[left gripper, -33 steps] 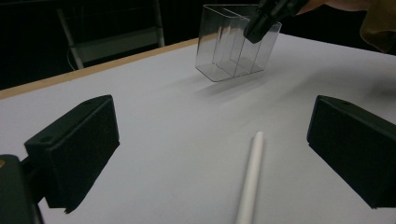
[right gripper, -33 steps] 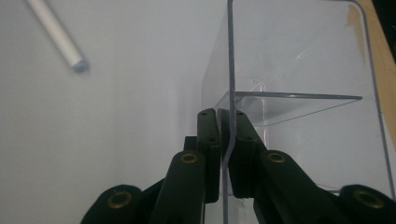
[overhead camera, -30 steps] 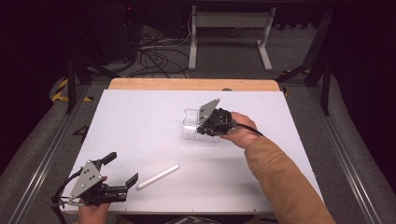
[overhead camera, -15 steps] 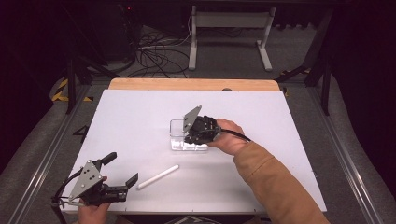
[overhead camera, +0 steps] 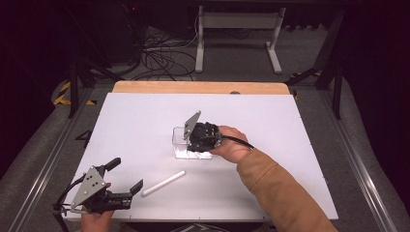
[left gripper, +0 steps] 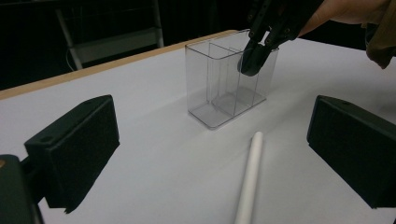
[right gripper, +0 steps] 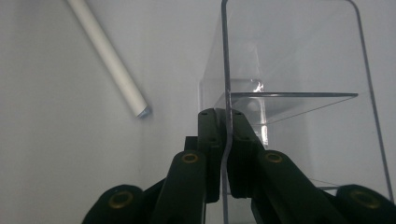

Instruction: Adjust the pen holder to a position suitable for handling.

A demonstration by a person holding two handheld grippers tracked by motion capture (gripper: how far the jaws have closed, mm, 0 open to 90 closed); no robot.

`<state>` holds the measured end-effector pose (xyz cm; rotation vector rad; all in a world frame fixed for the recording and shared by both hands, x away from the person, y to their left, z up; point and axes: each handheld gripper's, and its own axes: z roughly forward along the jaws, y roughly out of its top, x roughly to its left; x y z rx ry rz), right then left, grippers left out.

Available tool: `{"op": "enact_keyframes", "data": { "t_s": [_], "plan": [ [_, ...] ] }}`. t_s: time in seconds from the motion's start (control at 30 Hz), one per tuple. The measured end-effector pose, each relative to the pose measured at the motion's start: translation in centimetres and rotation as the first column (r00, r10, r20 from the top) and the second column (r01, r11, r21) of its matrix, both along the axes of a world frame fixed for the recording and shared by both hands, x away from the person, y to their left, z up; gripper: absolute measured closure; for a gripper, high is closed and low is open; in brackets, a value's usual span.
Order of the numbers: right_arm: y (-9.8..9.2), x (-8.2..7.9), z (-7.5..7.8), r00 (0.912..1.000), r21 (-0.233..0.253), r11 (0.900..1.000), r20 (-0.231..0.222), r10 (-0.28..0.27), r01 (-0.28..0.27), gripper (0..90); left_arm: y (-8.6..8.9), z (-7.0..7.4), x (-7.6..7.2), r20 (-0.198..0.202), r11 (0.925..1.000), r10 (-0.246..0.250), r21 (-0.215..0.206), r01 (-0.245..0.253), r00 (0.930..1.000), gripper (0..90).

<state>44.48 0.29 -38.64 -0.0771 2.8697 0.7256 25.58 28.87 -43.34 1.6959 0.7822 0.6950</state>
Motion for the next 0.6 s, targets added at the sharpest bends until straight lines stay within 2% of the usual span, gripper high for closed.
{"op": "enact_keyframes", "data": {
  "t_s": [0.6],
  "plan": [
    [0.16, 0.05, -0.06, 0.9996, 0.001, 1.000, -0.005, -0.027, 0.027, 85.1, -0.08, -0.02, 0.05, -0.001, 1.0000, -0.005, 0.004, 0.005, 1.0000, 3.0]
  ]
}}
